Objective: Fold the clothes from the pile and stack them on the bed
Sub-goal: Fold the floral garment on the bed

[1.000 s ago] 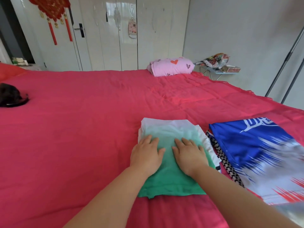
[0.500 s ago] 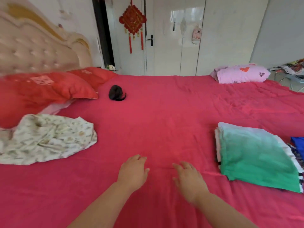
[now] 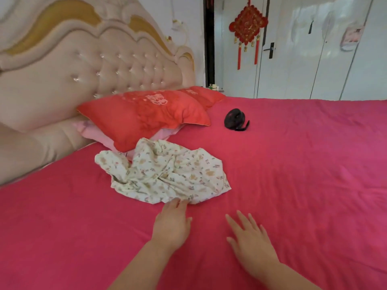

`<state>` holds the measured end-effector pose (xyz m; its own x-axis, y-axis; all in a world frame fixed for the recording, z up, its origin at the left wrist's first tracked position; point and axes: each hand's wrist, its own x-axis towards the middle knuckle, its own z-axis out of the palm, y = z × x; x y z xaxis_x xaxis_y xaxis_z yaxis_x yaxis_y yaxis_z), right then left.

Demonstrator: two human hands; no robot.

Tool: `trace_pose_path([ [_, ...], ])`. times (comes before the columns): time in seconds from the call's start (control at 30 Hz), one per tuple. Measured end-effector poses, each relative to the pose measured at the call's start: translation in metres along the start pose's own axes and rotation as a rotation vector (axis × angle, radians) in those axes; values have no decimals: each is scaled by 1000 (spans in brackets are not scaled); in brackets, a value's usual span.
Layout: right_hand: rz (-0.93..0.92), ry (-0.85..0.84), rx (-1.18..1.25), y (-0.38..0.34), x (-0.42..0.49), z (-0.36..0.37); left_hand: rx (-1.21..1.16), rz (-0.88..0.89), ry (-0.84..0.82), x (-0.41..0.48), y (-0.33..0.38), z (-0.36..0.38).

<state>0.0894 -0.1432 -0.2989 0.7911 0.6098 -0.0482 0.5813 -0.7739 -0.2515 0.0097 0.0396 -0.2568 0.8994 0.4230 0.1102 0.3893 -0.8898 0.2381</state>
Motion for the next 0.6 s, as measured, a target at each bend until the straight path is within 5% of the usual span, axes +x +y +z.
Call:
trace_pose_path([
  [0.27, 52, 113, -4, -3, 25, 51, 7, -112, 12, 67, -43, 55],
  [0.43, -8, 129, 67, 9, 24, 51, -229, -219, 272, 58, -9, 72],
  [0.53, -9, 86, 294, 19, 20, 44, -308, -185, 150, 16, 24, 72],
  [0.6, 101, 33, 679, 15, 6, 26, -289, -98, 42, -14, 50, 68],
])
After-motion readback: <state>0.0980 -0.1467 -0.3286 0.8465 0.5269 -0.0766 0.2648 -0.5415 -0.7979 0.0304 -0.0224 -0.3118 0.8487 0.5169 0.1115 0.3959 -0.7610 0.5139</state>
